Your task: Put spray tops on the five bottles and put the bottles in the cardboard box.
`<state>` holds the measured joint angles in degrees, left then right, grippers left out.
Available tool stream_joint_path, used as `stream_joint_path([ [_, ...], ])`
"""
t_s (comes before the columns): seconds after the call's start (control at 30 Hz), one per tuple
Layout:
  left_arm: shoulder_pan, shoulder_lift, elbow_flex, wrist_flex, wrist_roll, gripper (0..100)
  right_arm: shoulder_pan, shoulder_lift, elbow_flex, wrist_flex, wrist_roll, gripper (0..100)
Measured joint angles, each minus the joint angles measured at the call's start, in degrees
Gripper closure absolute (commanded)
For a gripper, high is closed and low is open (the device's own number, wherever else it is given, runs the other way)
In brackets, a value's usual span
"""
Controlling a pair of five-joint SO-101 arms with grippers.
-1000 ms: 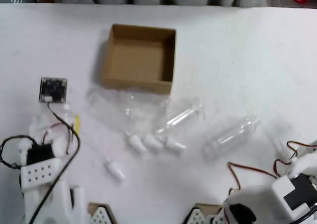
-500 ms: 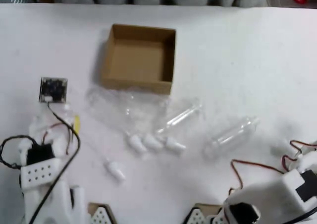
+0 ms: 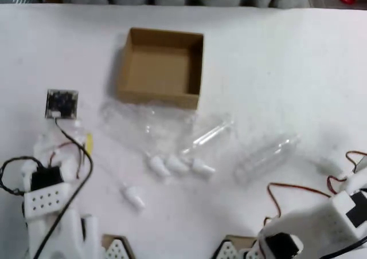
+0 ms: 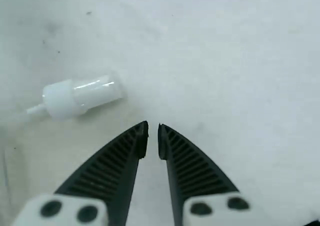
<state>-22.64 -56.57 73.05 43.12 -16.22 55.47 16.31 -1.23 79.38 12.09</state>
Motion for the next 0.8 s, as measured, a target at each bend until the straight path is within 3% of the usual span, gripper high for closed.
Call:
stream_joint_path([
  [0.1, 0.0, 0.0, 0.0, 0.0, 0.0, 97, -2.0, 0.0, -3.1, 3.3, -6.2, 97.1],
  [0.3, 0.0, 0.0, 0.0, 0.0, 0.0, 97, -7.3, 0.4, -4.1, 4.2, -23.8, 83.3],
  [0.43, 0.0, 0.0, 0.0, 0.0, 0.0, 97, -9.7, 0.5, -4.1, 4.2, -33.1, 81.8],
  [0.8, 0.0, 0.0, 0.0, 0.0, 0.0, 97, -12.0, 7.7, -4.2, -1.2, -46.2, 81.7],
])
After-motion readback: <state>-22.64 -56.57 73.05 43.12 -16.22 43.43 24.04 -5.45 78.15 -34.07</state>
